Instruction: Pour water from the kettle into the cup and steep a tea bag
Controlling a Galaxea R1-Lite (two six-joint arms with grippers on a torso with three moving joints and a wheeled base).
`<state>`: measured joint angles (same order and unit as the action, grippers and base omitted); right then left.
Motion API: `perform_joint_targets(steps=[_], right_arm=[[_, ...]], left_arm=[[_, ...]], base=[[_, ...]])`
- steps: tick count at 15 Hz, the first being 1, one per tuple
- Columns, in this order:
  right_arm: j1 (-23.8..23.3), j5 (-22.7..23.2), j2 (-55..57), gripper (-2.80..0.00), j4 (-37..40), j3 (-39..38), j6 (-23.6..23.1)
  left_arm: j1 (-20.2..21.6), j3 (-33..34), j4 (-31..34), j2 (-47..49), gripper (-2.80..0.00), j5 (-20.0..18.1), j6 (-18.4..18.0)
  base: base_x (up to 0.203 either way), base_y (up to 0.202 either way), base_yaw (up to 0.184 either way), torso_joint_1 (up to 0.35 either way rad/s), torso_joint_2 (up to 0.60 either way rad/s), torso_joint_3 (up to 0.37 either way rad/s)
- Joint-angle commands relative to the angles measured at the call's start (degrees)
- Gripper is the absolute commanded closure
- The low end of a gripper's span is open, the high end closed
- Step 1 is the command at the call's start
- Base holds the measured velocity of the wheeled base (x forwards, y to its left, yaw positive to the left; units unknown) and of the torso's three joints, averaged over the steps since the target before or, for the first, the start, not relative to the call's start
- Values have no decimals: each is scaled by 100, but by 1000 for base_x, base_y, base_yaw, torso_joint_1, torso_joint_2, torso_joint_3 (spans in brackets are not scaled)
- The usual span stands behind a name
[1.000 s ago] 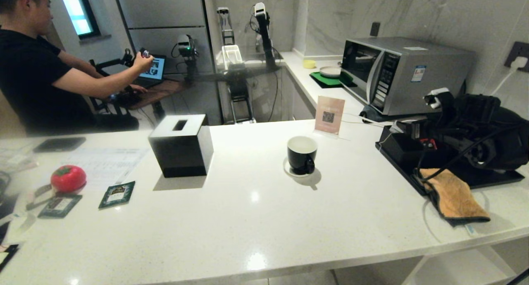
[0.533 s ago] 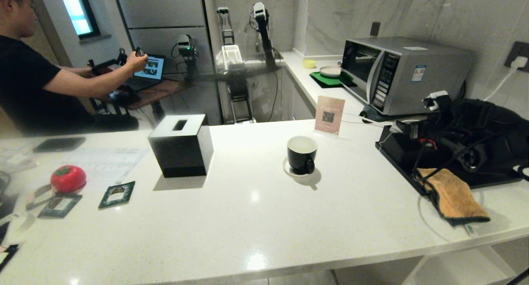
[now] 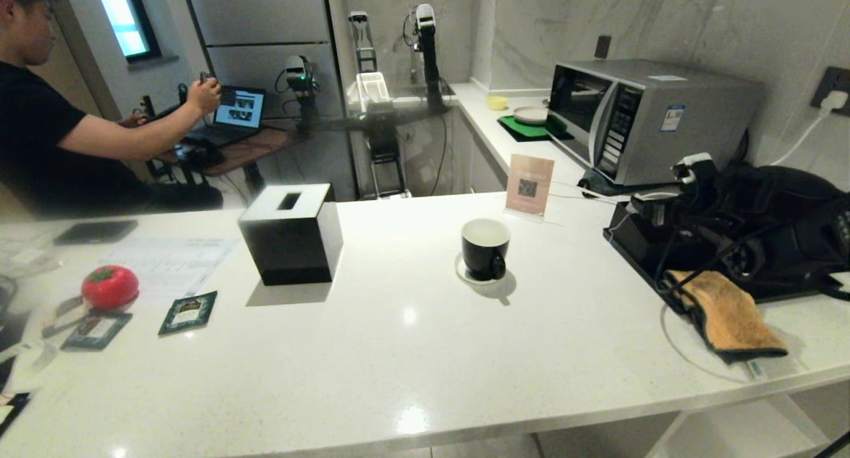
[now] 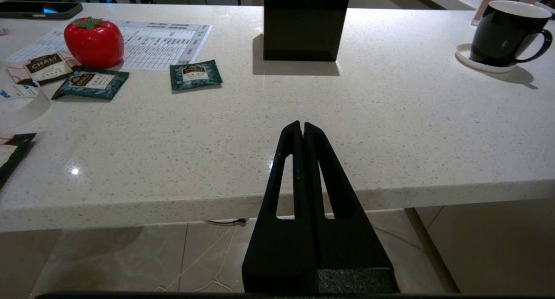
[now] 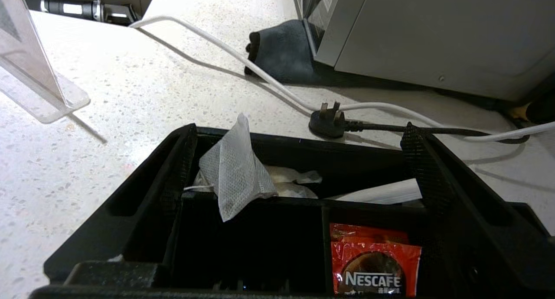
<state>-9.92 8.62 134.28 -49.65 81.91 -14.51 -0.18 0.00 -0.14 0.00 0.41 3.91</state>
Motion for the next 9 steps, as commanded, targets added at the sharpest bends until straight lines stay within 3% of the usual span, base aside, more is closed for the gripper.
perform_joint_targets(steps=[1, 9], right_arm=[[2, 8, 87, -280, -44, 18, -8], [8, 8, 340, -280, -36, 450, -8]], left_arm=[[1, 0, -3, 9, 0, 2, 5], [1, 0, -3, 3, 0, 2, 5]], base=[[0, 0, 0, 0, 0, 0], [0, 0, 0, 0, 0, 0]])
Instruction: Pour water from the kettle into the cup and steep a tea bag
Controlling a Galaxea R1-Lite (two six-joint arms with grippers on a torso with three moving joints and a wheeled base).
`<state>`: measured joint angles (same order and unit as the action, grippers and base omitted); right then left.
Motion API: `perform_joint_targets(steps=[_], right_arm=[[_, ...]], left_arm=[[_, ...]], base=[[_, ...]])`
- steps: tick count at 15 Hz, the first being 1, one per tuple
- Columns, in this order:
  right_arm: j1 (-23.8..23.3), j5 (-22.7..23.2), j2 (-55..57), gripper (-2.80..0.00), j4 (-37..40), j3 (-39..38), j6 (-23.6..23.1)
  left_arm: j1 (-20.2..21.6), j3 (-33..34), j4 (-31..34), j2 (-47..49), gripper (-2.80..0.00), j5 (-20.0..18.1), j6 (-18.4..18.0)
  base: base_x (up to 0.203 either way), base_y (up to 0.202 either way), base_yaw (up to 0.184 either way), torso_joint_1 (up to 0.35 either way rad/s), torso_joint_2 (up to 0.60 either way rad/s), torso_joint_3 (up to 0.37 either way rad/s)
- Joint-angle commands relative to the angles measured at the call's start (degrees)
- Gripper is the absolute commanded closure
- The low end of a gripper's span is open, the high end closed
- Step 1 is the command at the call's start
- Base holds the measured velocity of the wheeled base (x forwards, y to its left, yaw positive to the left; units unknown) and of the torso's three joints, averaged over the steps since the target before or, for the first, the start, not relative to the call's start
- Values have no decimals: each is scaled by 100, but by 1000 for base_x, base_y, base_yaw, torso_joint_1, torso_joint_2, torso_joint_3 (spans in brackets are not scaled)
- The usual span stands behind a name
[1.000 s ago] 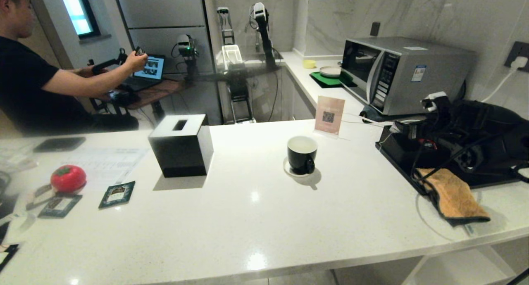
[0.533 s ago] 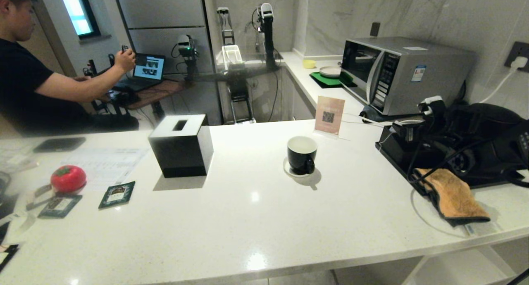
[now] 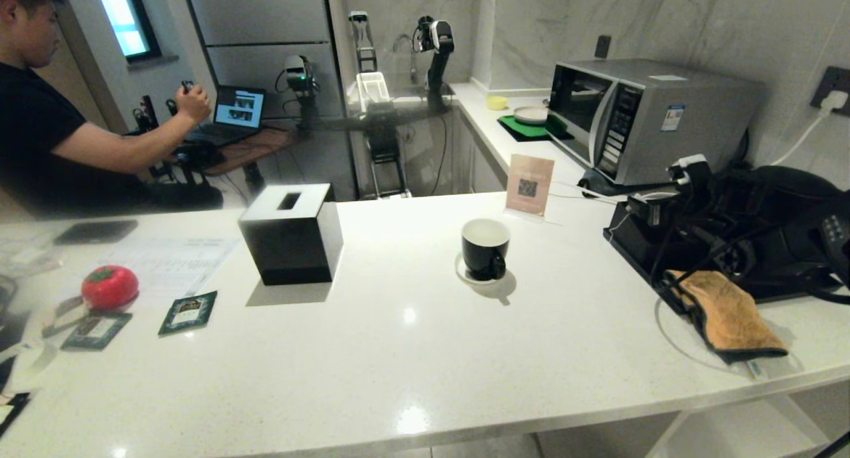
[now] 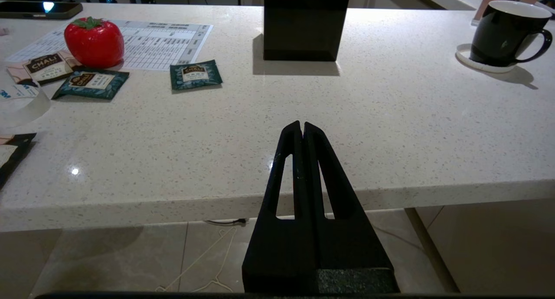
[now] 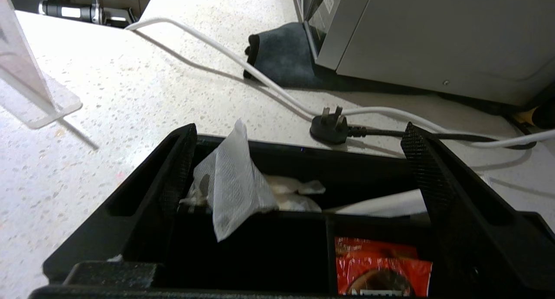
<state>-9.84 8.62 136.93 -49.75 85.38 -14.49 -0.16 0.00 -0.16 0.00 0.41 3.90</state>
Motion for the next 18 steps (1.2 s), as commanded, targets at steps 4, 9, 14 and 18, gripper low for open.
perform_joint_targets(steps=[4, 9, 14, 18], right_arm=[[-1, 8, 135, -280, -3, 207, 8], [-1, 15, 158, 0, 27, 232, 8], [-1, 17, 194, 0, 1, 233, 16], [-1, 17, 176, 0, 1, 224, 16]], left_arm=[[-2, 0, -2, 6, 0, 2, 5], [-2, 0, -2, 7, 0, 2, 5], [-2, 0, -2, 9, 0, 2, 5], [-2, 0, -2, 2, 0, 2, 5]], base=[[0, 0, 0, 0, 0, 0], [0, 0, 0, 0, 0, 0], [0, 0, 0, 0, 0, 0], [0, 0, 0, 0, 0, 0]])
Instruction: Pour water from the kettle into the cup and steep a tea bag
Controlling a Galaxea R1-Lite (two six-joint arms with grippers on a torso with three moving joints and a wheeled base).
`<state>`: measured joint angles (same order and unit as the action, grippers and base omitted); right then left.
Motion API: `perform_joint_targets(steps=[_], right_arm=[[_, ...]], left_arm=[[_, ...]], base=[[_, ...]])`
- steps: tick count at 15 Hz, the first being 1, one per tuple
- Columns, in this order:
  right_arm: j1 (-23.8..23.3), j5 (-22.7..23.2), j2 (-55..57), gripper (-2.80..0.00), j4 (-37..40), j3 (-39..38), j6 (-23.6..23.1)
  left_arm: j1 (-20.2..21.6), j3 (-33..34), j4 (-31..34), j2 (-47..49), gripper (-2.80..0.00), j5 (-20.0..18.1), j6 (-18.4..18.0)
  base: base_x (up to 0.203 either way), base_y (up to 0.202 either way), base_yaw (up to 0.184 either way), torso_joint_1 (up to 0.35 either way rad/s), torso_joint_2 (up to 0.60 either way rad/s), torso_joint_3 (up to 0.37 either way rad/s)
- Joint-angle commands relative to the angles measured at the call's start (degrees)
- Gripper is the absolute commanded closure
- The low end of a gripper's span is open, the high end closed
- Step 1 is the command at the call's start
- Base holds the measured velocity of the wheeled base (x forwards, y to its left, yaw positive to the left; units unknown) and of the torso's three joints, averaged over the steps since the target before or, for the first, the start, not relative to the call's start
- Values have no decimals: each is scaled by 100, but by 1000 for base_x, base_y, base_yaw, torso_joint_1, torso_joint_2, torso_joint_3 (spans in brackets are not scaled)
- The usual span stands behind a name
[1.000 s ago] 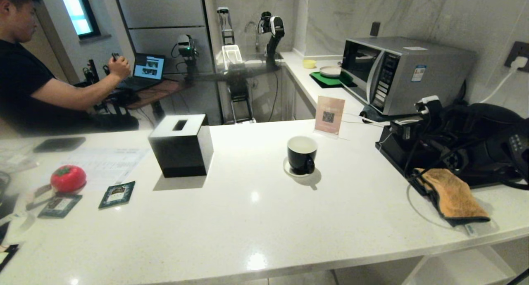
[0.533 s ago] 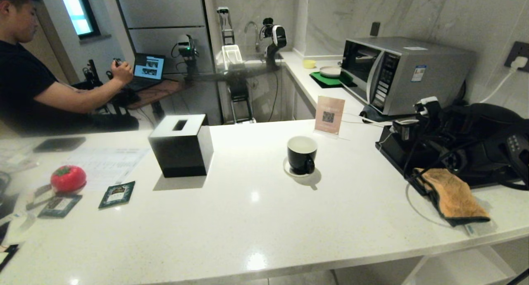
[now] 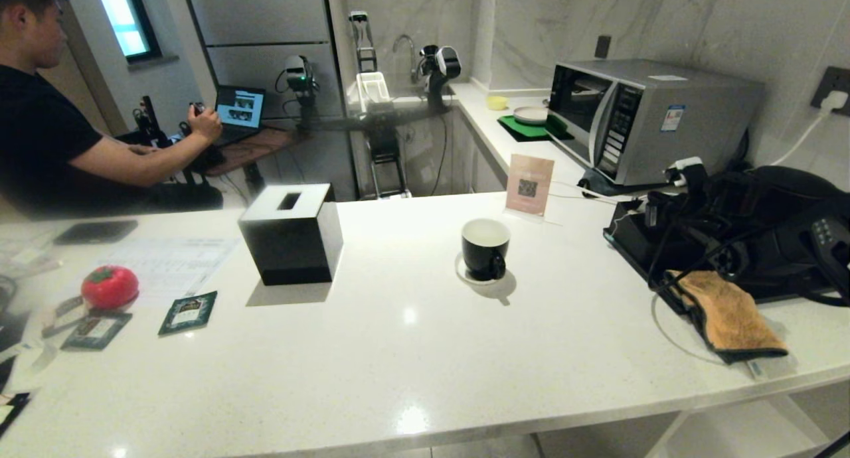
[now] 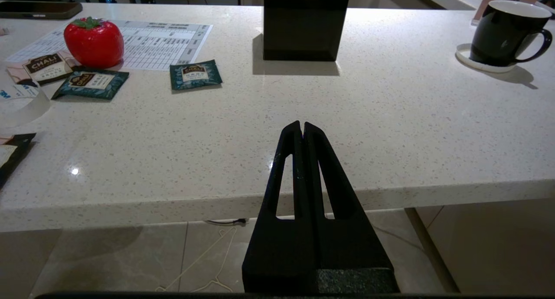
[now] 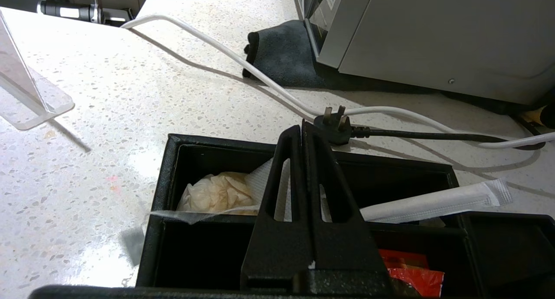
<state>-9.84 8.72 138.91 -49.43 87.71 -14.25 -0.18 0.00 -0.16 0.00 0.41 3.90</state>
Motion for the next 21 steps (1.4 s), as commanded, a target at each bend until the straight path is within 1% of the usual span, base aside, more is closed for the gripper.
perform_joint_targets(steps=[1, 12, 21], right_arm=[[8, 7, -38, 0, -23, -7, -8], [87, 16, -672, 0, 30, -105, 36], [260, 23, -1400, 0, -5, -707, 36]], left_arm=[[1, 0, -2, 8, 0, 3, 5], [1, 0, -2, 6, 0, 3, 5], [1, 0, -2, 0, 0, 3, 5]], base=[[0, 0, 0, 0, 0, 0], [0, 0, 0, 0, 0, 0], [0, 0, 0, 0, 0, 0]])
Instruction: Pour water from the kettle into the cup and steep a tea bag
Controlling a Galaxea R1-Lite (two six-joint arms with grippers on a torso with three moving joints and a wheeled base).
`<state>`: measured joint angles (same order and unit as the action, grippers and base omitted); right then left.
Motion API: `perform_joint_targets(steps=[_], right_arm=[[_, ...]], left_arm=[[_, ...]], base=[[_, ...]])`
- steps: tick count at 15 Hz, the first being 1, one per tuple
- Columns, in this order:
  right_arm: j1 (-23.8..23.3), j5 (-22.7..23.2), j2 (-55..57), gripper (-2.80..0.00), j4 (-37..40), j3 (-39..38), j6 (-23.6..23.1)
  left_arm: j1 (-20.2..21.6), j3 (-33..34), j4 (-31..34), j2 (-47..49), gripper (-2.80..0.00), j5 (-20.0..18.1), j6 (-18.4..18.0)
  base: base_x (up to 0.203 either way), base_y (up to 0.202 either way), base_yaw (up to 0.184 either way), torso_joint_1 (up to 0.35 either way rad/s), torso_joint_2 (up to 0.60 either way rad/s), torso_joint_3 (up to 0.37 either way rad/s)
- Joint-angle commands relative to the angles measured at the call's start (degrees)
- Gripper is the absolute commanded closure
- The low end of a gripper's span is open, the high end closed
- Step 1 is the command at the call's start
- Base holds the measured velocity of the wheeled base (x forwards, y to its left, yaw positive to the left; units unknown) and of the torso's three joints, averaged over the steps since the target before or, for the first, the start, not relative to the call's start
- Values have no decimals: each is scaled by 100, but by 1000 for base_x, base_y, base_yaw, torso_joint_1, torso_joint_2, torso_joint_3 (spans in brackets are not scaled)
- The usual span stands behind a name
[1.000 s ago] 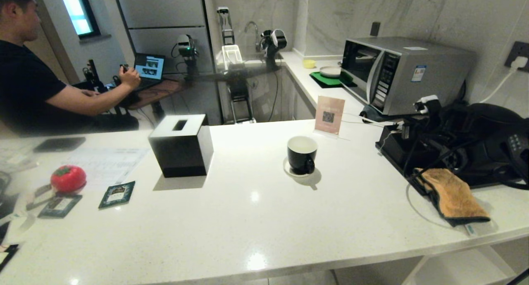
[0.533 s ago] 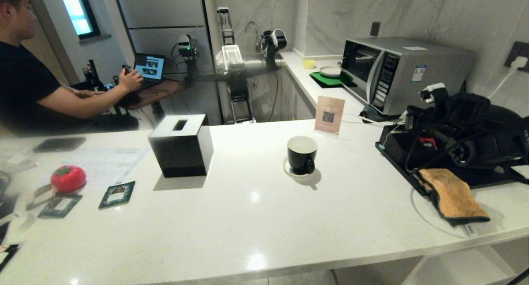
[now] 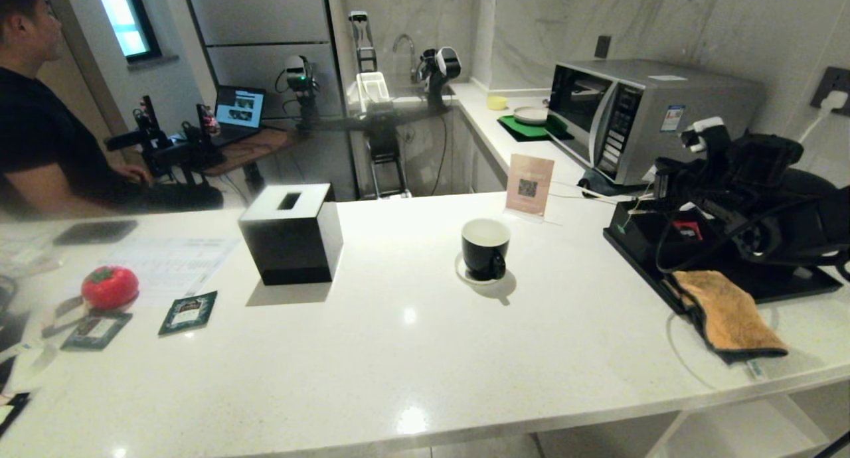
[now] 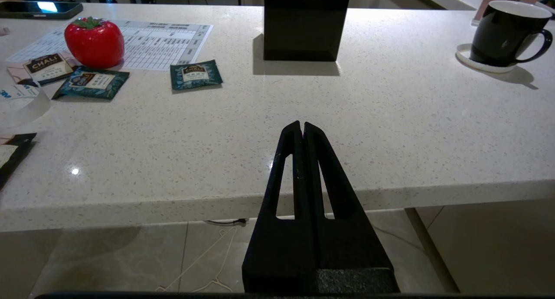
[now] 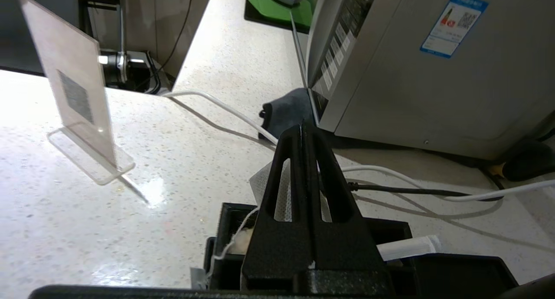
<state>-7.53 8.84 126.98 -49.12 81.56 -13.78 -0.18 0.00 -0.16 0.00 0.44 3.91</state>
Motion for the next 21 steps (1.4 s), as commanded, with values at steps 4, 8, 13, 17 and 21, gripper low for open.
perform_joint_targets(steps=[4, 8, 13, 17, 21], right_arm=[[108, 12, -647, 0, -112, -505, 53], [156, 11, -1166, 0, -220, -951, 209], [316, 5, -1937, 0, -282, -1590, 498], [476, 13, -2582, 0, -294, -2194, 529], [944, 11, -3027, 0, -300, -2599, 517]], left_arm=[[1, 0, -2, 9, 0, 0, 4], [1, 0, -2, 6, 0, 0, 4], [1, 0, -2, 2, 0, 0, 4], [1, 0, -2, 5, 0, 0, 4], [1, 0, -2, 2, 0, 0, 4]], base=[[0, 0, 0, 0, 0, 0], [0, 0, 0, 0, 0, 0], [0, 0, 0, 0, 0, 0], [0, 0, 0, 0, 0, 0], [0, 0, 0, 0, 0, 0]])
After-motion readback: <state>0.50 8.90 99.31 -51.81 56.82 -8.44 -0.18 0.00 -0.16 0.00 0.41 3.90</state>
